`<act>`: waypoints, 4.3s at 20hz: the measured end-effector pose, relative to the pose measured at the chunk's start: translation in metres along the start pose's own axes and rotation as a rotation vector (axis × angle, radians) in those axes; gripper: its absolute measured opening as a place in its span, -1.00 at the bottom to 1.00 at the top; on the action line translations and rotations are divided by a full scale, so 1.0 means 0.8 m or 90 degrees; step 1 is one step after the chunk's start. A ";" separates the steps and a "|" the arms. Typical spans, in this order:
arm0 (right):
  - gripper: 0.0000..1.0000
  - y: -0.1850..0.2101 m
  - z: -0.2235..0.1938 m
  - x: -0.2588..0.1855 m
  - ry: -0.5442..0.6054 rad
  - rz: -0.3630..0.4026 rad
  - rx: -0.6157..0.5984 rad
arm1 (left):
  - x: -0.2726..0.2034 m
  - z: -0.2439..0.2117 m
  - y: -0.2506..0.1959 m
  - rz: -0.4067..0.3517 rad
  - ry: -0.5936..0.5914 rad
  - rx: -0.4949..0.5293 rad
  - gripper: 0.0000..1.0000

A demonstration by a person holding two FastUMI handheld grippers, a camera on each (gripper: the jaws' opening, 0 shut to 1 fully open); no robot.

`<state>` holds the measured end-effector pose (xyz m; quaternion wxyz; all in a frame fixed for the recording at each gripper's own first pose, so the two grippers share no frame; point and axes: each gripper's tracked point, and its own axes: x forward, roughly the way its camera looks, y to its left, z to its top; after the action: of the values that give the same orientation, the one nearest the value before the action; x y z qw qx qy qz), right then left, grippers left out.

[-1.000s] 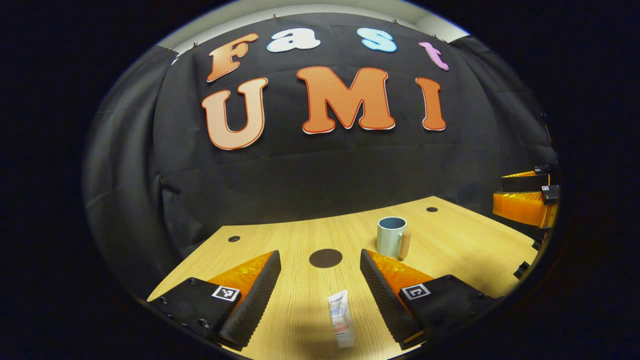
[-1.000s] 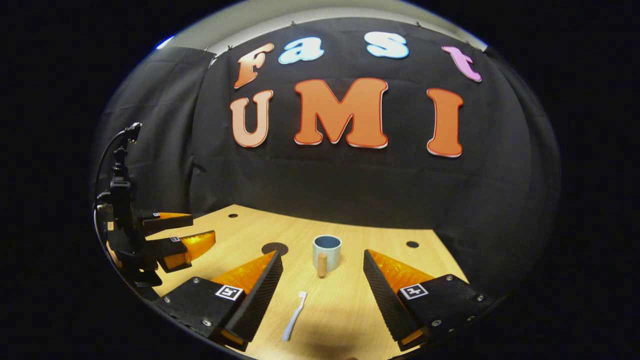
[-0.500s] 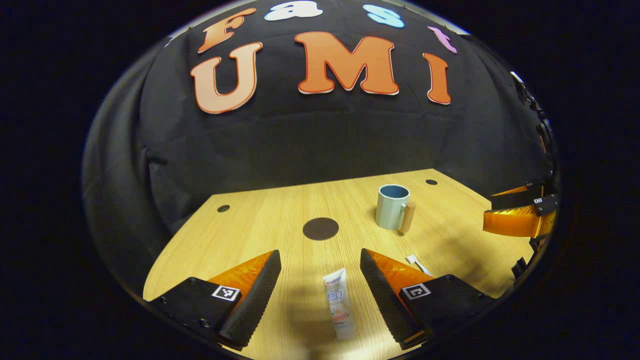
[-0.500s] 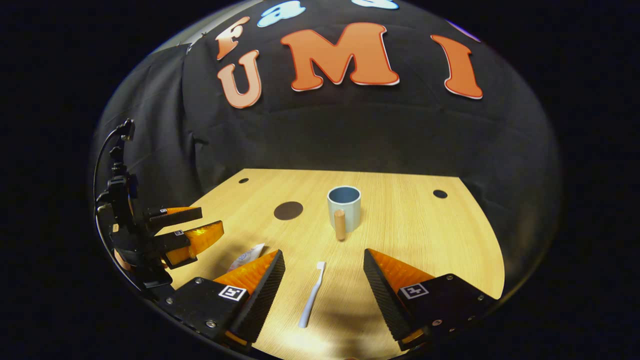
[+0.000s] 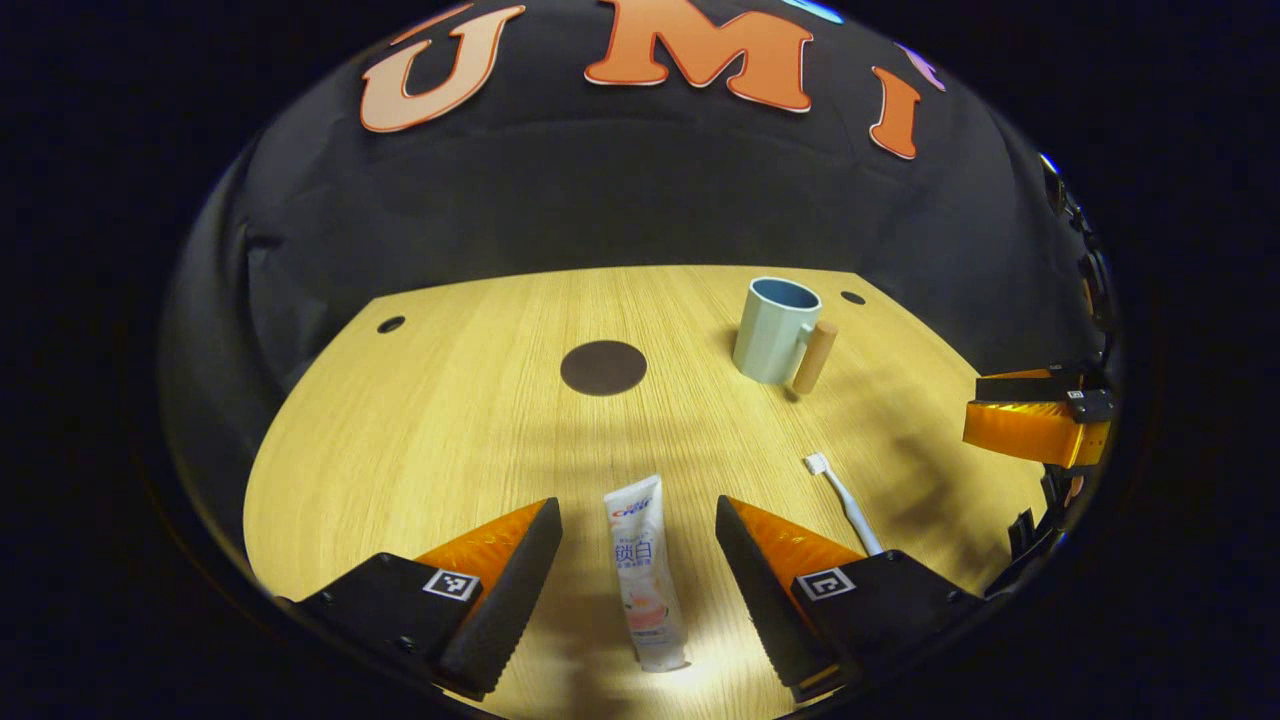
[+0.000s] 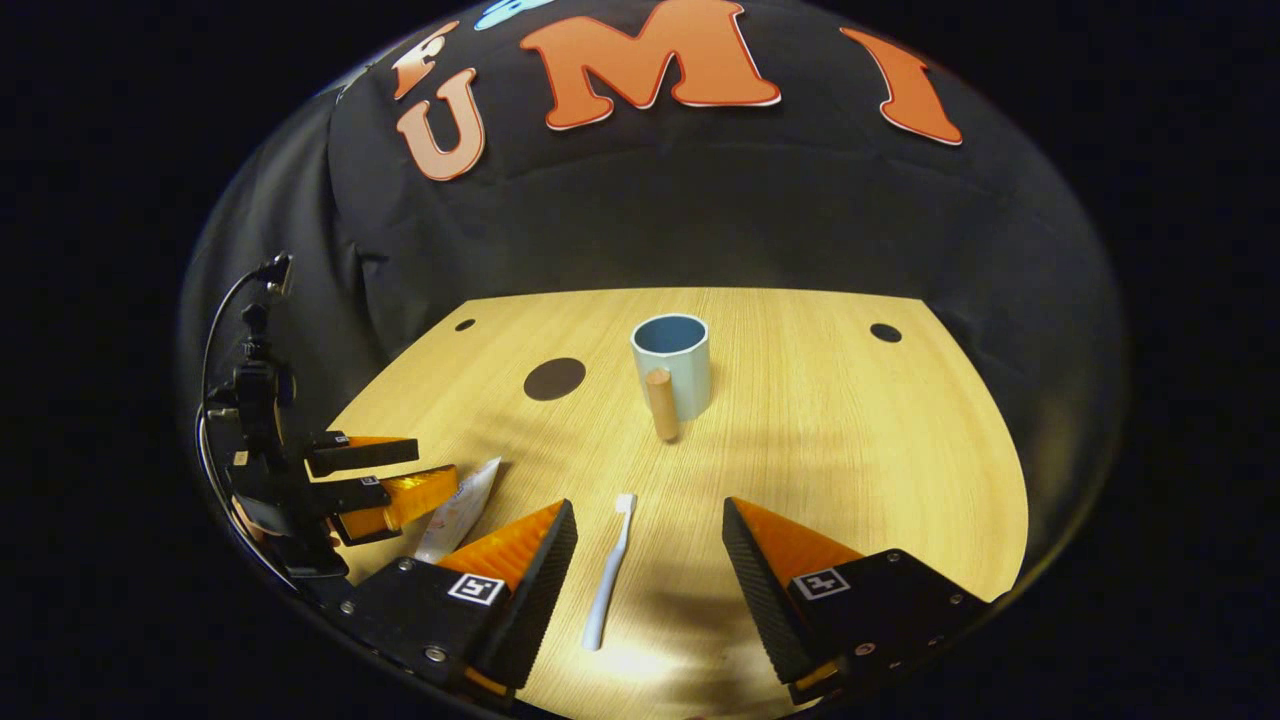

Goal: Put the toothbrush and toothpaste on the desktop into the cup, then pick up the cup and place it on the coaster on the desktop.

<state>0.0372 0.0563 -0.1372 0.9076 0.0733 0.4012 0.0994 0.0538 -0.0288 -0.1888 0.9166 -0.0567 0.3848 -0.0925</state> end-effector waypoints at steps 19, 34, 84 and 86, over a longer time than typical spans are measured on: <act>0.00 0.034 -0.079 0.066 0.262 0.013 0.091 | 0.036 -0.059 0.003 0.014 0.147 -0.016 0.13; -0.89 0.031 -0.069 0.099 0.263 -0.020 0.117 | 0.023 -0.063 0.001 0.018 0.118 -0.026 -0.40; -0.93 0.006 0.236 0.089 -0.390 0.114 0.102 | -0.054 -0.013 0.022 0.020 -0.054 -0.043 -0.55; -0.93 0.002 0.246 0.097 -0.410 0.108 0.098 | -0.053 -0.013 0.023 0.021 -0.056 -0.045 -0.55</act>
<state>0.2343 0.0655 -0.0605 0.9680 0.2025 0.0930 0.1159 0.0196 -0.0022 -0.1694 0.9314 -0.0866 0.3481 -0.0613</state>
